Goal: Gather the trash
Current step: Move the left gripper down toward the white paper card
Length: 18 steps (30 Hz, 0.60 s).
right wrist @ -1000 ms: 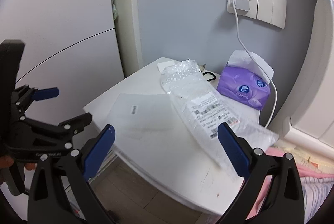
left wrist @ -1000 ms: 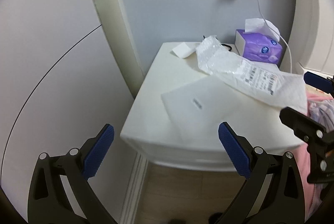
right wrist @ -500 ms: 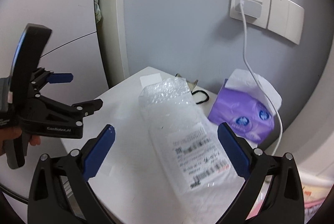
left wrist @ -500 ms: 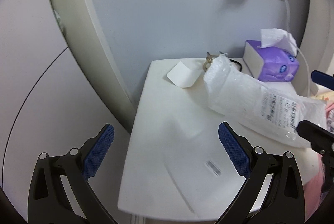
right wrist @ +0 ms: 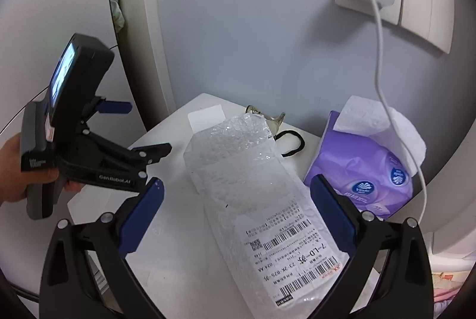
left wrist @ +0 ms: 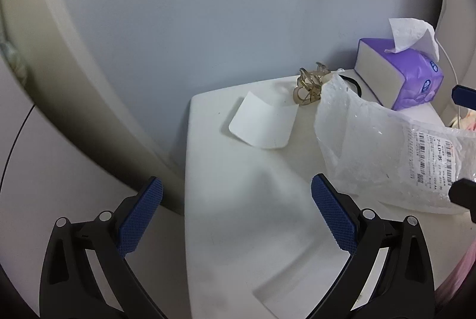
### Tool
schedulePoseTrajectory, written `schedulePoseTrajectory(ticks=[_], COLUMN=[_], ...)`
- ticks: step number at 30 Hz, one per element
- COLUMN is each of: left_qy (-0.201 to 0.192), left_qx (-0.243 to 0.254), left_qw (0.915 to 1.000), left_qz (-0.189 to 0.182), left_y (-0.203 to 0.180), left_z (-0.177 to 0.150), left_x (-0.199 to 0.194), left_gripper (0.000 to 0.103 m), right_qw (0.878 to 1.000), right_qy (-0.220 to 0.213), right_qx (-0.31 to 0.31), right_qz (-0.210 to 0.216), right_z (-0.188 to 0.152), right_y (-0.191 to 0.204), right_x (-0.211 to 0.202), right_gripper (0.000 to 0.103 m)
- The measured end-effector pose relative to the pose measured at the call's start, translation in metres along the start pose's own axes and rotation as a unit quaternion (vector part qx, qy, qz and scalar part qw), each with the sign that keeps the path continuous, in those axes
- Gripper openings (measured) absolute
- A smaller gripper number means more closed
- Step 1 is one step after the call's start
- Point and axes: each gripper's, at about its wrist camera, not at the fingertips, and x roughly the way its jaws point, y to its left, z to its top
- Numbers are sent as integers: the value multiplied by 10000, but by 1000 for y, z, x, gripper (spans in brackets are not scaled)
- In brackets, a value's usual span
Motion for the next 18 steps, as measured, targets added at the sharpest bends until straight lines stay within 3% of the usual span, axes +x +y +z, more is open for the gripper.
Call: schedulePoseTrajectory(ticks=[12, 18], left_qy=[194, 313], left_qx=[101, 401], left_qw=[9988, 9972], left_qz=[-433, -546], left_y=[11, 7], left_z=[24, 34], left_x=[30, 48], left_gripper=[97, 97], right_qw=[9993, 9990], right_qy=[341, 448], right_qx=[113, 91], right_qz=[-71, -19], right_z=[25, 40], right_y=[-4, -5], right_x=[28, 42], right_gripper=[96, 96])
